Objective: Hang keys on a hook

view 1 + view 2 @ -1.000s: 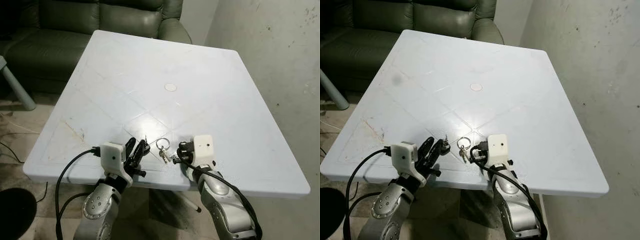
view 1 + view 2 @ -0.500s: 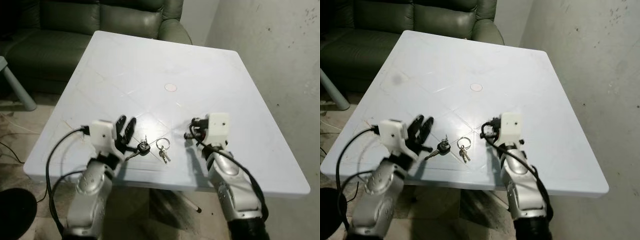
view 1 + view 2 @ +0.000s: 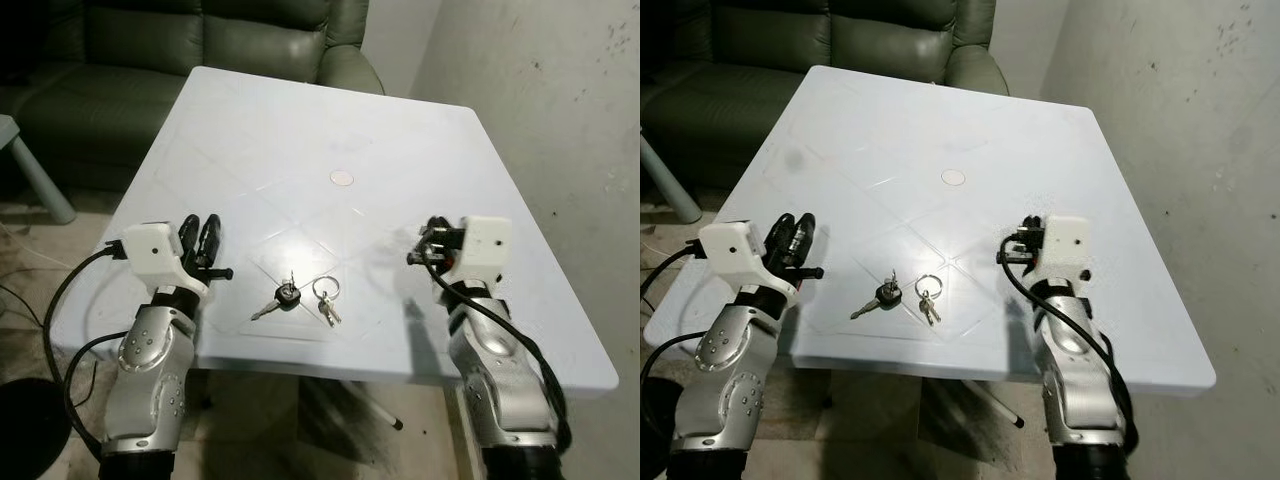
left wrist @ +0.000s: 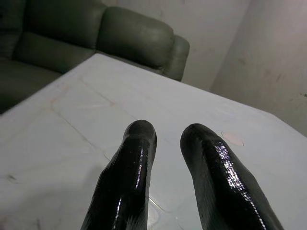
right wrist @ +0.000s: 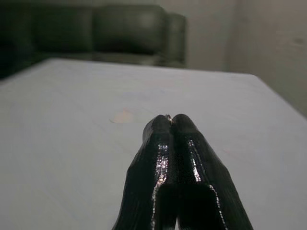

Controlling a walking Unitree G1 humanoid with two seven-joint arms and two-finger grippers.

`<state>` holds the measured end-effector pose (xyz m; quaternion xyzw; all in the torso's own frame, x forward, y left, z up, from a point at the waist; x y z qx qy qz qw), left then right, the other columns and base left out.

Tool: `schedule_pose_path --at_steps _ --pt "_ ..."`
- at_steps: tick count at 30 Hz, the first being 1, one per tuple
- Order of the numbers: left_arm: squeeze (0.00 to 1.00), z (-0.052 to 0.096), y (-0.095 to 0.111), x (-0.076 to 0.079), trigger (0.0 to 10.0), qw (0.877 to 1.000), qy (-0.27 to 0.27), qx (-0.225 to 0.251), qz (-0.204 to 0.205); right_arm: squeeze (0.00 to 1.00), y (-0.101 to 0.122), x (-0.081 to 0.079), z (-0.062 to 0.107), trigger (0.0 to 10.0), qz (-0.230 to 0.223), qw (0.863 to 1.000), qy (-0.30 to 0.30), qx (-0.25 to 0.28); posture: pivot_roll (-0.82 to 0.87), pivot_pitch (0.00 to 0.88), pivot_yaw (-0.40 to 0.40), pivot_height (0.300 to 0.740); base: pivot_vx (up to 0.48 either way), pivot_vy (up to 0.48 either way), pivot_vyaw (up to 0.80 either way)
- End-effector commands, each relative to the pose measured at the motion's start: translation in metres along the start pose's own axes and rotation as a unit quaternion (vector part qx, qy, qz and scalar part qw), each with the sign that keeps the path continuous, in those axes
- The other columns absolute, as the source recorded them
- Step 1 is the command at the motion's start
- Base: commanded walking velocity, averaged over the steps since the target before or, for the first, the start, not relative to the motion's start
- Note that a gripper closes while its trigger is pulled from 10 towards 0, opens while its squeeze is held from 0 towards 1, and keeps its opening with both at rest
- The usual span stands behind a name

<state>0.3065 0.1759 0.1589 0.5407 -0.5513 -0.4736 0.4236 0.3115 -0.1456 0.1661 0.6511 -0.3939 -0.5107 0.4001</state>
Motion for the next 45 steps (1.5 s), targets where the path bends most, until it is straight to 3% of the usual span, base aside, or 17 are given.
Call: schedule_pose_path --at_steps 1,2,17,21,45 --pt "0.00 -0.003 0.008 0.000 10.0 1.000 -0.001 0.012 0.002 0.00 0.011 -0.001 0.002 10.0 -0.006 0.999 0.027 0.025 0.00 0.000 -0.112 0.740 0.000 0.000 0.00" --pt "0.00 -0.007 0.011 -0.002 10.0 1.000 -0.002 0.014 0.001 0.00 0.013 -0.001 0.003 10.0 -0.014 0.998 0.047 0.029 0.00 0.000 -0.105 0.740 0.000 0.000 0.00" --pt "0.00 -0.020 0.013 -0.011 10.0 1.000 0.001 0.008 -0.005 0.00 0.009 0.012 0.002 10.0 0.045 0.998 0.026 0.028 -0.03 0.000 -0.082 0.740 0.000 0.000 0.00" --pt "0.00 -0.023 0.013 -0.010 10.0 1.000 -0.003 0.009 -0.004 0.00 0.007 0.016 0.000 10.0 0.061 0.998 0.016 0.014 -0.03 0.000 -0.080 0.740 0.000 0.000 -0.72" --pt "0.00 -0.026 0.011 -0.012 10.0 1.000 0.005 0.010 -0.010 0.00 -0.001 0.014 -0.004 10.0 0.061 0.998 0.022 0.003 -0.02 0.000 -0.083 0.740 0.000 0.000 -0.64"
Point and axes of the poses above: a point about 5 cm out from each wrist's last joint towards the gripper, its own z axis pointing back from the gripper into the wrist, its own y axis along the axis of the wrist's last joint, x = y × z, the point moved 1 cm from there along -z, pointing out of the wrist towards the gripper, and after that the axes turned 14 degrees about -z, right-handed, at the moved point
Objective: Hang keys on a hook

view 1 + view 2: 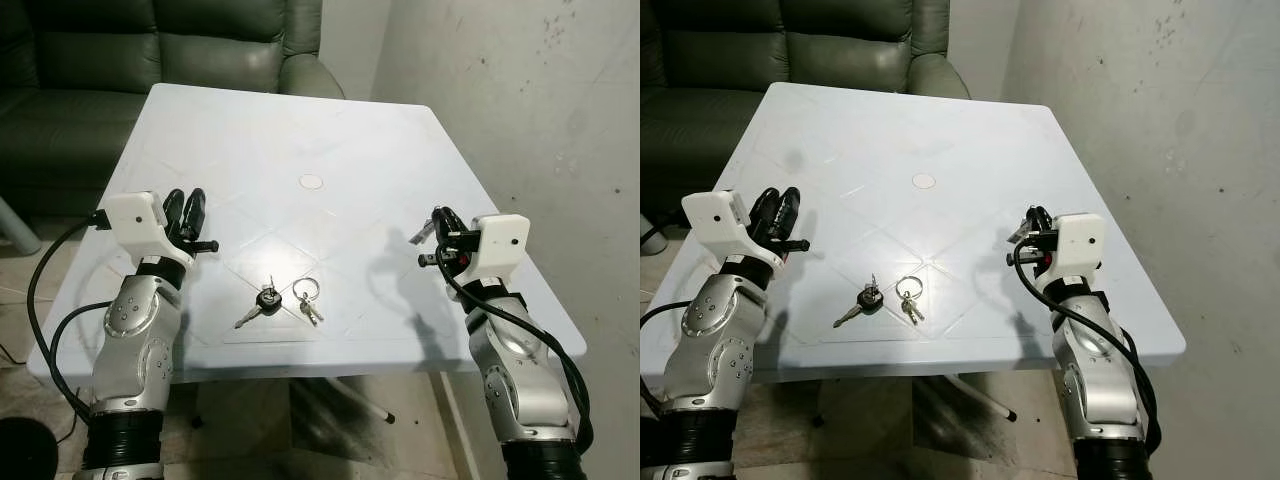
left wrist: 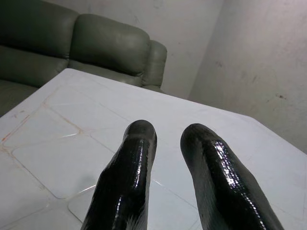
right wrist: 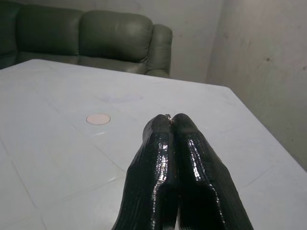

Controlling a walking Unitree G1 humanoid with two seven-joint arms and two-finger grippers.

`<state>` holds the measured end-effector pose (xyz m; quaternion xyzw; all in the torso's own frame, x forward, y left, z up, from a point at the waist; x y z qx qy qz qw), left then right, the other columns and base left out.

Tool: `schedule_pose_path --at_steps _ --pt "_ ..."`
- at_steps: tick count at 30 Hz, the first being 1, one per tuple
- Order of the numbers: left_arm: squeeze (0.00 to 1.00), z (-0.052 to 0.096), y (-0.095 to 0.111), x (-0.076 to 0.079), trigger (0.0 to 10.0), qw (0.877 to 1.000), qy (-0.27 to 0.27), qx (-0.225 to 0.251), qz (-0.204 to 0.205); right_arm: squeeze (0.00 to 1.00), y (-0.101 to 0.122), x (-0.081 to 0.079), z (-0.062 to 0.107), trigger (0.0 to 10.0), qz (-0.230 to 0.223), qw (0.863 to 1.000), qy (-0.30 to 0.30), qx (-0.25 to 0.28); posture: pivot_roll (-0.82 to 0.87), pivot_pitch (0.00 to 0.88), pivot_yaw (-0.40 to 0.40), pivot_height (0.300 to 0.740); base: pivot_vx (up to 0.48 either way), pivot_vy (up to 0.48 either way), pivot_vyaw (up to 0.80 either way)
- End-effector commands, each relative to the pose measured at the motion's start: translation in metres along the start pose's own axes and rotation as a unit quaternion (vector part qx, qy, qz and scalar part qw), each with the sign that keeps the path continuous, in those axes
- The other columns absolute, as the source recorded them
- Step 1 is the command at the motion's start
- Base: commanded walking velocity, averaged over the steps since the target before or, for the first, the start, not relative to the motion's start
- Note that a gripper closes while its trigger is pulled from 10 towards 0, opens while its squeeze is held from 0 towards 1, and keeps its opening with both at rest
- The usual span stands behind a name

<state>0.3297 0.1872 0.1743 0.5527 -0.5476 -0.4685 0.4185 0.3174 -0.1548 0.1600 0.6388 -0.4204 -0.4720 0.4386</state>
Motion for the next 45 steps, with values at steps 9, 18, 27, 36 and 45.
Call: schedule_pose_path --at_steps 9,18,27,36,45 --pt "0.00 -0.0016 -0.0023 0.0021 10.0 1.000 -0.005 -0.010 -0.002 0.00 -0.0023 0.0005 0.0006 10.0 0.004 1.000 0.005 -0.005 -0.02 0.000 -0.084 0.740 0.000 0.145 -0.64" --pt "0.00 -0.0004 -0.0048 0.0050 10.0 1.000 -0.003 -0.015 0.010 0.00 -0.0050 0.0002 0.0012 10.0 0.005 1.000 0.013 -0.014 -0.02 0.000 -0.091 0.740 0.000 0.140 -0.64" --pt "0.00 -0.0011 -0.0060 0.0072 10.0 1.000 -0.006 -0.019 0.008 0.00 -0.0054 -0.0010 0.0003 10.0 0.006 1.000 0.018 -0.017 -0.02 0.000 -0.096 0.740 0.000 0.000 -0.64" --pt "0.00 -0.0009 -0.0076 0.0084 10.0 1.000 -0.006 -0.022 0.007 0.00 -0.0057 0.0000 0.0008 10.0 0.009 1.000 0.020 -0.019 -0.02 0.000 -0.101 0.740 0.000 0.000 -0.64" --pt "0.00 -0.0015 -0.0079 0.0111 10.0 1.000 -0.010 -0.021 0.015 0.00 -0.0059 0.0003 0.0003 10.0 0.010 1.000 0.021 -0.021 -0.02 0.000 -0.102 0.740 0.000 0.000 -0.64"
Point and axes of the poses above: a point about 5 cm out from each wrist's last joint towards the gripper, its own z axis pointing back from the gripper into the wrist, its own y axis along the axis of the wrist's last joint, x = y × z, the point moved 1 cm from there along -z, pointing out of the wrist towards the gripper, and after that the axes turned 14 degrees about -z, right-handed, at the moved point
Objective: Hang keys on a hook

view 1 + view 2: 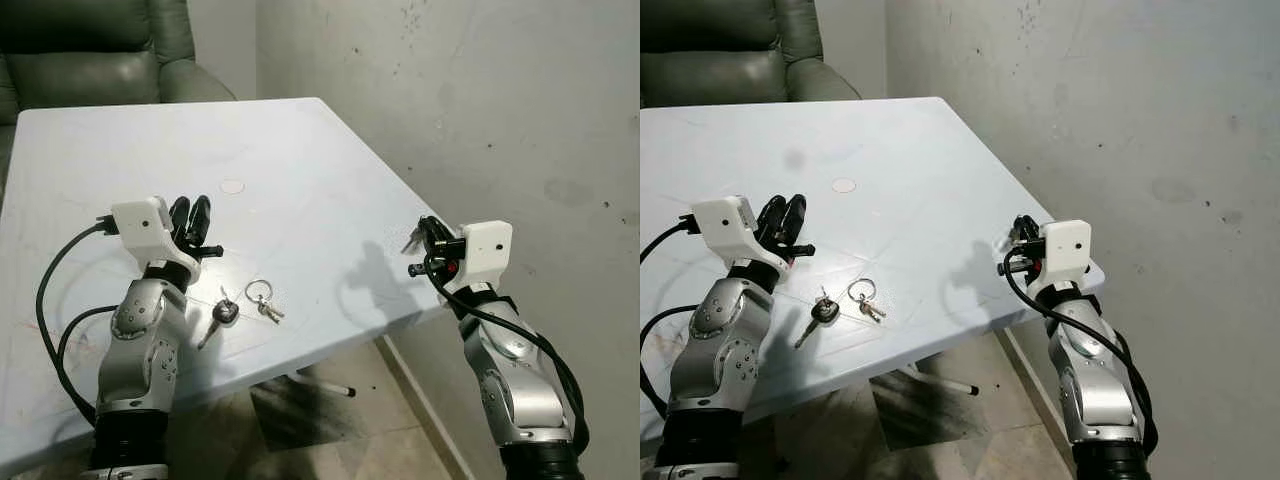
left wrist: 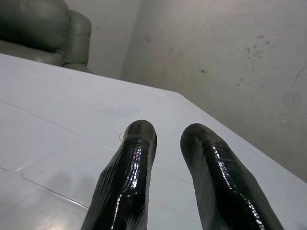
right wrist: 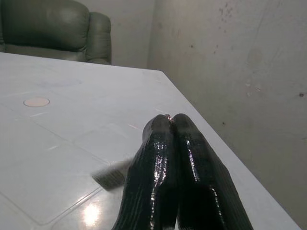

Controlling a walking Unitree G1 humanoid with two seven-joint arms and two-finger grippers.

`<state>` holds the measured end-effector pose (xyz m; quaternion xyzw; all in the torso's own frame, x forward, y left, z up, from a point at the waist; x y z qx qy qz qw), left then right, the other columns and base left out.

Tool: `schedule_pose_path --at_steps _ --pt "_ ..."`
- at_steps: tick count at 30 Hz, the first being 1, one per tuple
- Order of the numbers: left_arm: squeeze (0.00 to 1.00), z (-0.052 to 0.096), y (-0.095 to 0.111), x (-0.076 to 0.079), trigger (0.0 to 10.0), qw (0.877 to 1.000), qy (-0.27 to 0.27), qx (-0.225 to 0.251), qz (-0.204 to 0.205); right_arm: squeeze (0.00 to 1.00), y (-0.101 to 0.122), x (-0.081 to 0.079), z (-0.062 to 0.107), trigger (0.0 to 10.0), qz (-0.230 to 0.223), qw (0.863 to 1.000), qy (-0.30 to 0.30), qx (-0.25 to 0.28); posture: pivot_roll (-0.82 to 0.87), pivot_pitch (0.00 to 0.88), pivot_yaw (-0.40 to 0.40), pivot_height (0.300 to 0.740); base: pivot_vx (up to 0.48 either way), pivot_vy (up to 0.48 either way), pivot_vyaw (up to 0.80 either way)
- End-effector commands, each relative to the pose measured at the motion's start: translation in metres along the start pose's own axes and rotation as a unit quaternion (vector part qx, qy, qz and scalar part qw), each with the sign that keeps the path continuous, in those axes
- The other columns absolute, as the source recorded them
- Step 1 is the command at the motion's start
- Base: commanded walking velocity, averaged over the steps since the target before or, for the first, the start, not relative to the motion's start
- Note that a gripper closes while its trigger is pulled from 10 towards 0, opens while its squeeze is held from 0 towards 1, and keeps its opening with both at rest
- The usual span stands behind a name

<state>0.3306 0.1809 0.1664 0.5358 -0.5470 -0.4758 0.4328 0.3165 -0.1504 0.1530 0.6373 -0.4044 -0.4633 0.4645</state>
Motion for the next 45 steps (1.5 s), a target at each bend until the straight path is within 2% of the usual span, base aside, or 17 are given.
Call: schedule_pose_path --at_steps 1,9,45 --pt "0.00 -0.0020 -0.0007 0.0046 10.0 1.000 -0.006 -0.004 0.003 0.00 0.0018 0.0031 -0.0008 10.0 0.003 1.000 -0.002 0.000 -0.02 0.000 -0.102 0.740 0.000 0.000 -0.64" --pt "0.00 -0.0019 -0.0019 0.0042 10.0 1.000 -0.005 -0.006 0.000 0.00 0.0010 0.0025 -0.0009 10.0 0.002 1.000 -0.002 -0.002 -0.02 0.000 -0.104 0.740 -0.143 0.305 -0.64" --pt "0.00 0.0006 0.0004 0.0025 10.0 1.000 0.003 -0.002 -0.007 0.00 0.0001 0.0027 -0.0008 10.0 -0.005 1.000 -0.012 -0.004 -0.02 0.000 -0.103 0.740 0.000 0.000 -0.64"
Point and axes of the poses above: a point about 5 cm out from each wrist's last joint towards the gripper, its own z axis pointing back from the gripper into the wrist, its own y axis along the axis of the wrist's last joint, x = y × z, the point moved 1 cm from there along -z, pointing out of the wrist towards the gripper, and after that the axes turned 14 degrees about -z, right-handed, at the moved point
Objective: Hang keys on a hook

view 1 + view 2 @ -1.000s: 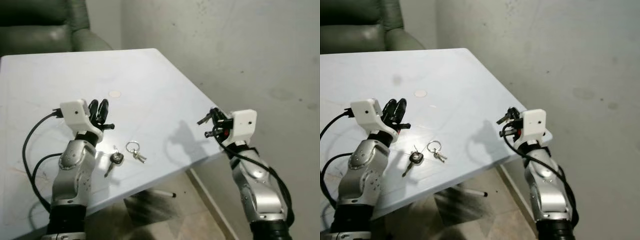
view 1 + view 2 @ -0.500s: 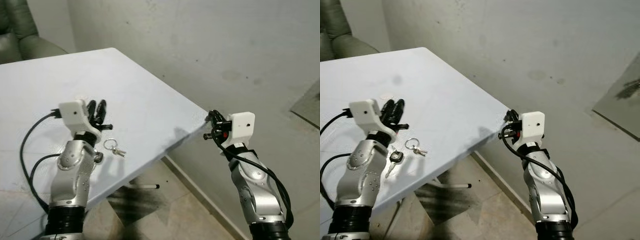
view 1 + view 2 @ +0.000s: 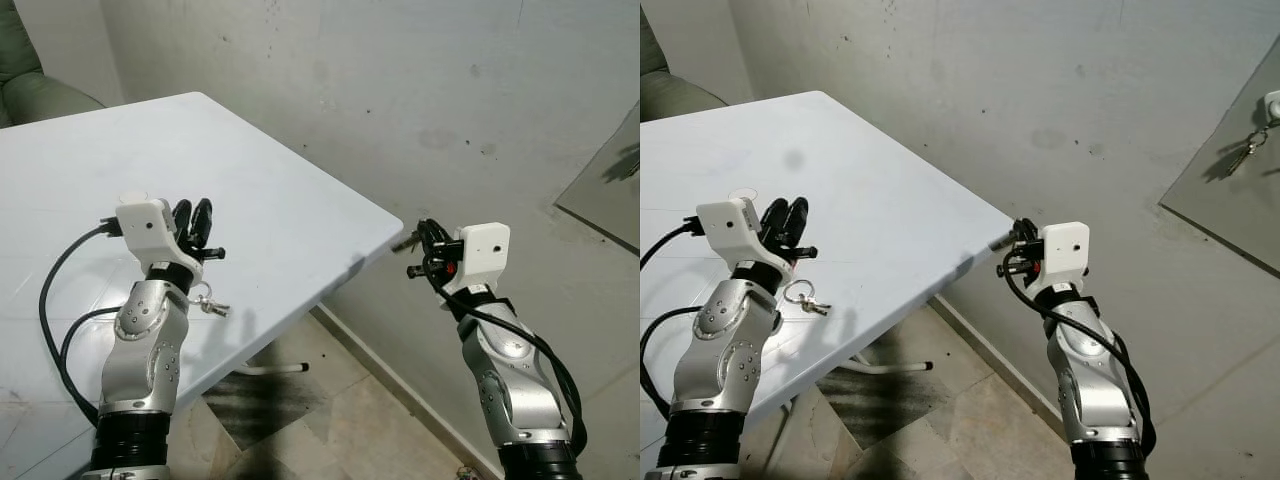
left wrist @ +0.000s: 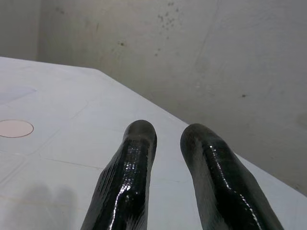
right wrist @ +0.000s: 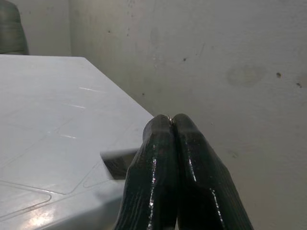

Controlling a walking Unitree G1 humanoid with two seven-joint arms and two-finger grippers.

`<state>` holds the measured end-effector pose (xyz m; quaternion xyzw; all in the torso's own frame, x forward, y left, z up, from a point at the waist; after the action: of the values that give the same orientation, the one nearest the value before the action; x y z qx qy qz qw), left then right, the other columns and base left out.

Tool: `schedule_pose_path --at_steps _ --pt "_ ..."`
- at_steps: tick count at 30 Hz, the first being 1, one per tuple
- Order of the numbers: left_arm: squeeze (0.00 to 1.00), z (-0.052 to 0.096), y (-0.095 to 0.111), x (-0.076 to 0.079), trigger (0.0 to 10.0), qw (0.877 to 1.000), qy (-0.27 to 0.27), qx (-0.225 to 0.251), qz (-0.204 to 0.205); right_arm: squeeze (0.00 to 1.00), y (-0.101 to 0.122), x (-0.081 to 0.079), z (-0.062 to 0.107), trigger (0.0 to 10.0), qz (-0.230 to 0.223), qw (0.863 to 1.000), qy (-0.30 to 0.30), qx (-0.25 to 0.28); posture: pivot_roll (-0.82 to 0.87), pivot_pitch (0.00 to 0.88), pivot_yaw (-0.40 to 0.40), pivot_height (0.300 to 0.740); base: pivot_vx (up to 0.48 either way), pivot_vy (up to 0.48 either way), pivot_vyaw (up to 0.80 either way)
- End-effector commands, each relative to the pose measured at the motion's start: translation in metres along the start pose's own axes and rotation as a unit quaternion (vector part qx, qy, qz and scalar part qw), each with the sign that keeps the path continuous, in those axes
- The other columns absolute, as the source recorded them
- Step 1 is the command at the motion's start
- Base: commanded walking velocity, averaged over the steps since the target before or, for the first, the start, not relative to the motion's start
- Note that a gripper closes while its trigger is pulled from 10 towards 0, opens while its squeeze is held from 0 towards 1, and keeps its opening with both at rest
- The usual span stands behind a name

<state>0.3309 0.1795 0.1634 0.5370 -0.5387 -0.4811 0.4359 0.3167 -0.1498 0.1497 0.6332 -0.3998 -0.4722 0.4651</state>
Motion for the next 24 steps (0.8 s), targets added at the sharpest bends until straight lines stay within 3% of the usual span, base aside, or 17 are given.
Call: schedule_pose_path --at_steps 1,5,11,24 --pt "0.00 0.0005 0.0029 0.0010 10.0 1.000 0.000 0.004 -0.001 0.00 0.0037 0.0024 -0.0009 10.0 0.000 1.000 -0.007 0.004 -0.02 0.000 -0.103 0.740 0.000 0.000 -0.64" --pt "0.00 0.0002 0.0016 0.0017 10.0 1.000 -0.001 0.000 0.003 0.00 0.0037 0.0025 -0.0007 10.0 0.000 1.000 -0.007 0.004 -0.02 0.000 -0.104 0.740 0.000 0.069 -0.64" --pt "0.00 0.0003 -0.0003 0.0023 10.0 1.000 0.001 -0.005 0.008 0.00 0.0035 0.0025 0.0004 10.0 0.000 1.000 -0.007 0.002 -0.03 0.000 -0.105 0.740 0.000 0.434 -0.64" --pt "0.00 -0.0005 0.0003 0.0069 10.0 1.000 -0.005 -0.005 0.010 0.00 0.0023 0.0014 0.0027 10.0 0.001 1.000 -0.003 -0.001 -0.03 0.000 -0.106 0.740 0.000 0.000 -0.64"
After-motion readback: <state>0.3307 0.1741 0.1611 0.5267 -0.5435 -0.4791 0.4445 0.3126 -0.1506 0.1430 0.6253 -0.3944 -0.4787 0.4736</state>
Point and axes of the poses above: a point about 5 cm out from each wrist's last joint towards the gripper, its own z axis pointing back from the gripper into the wrist, its own y axis along the axis of the wrist's last joint, x = y × z, the point moved 1 cm from there along -z, pointing out of the wrist towards the gripper, and after that the axes turned 14 degrees about -z, right-handed, at the moved point
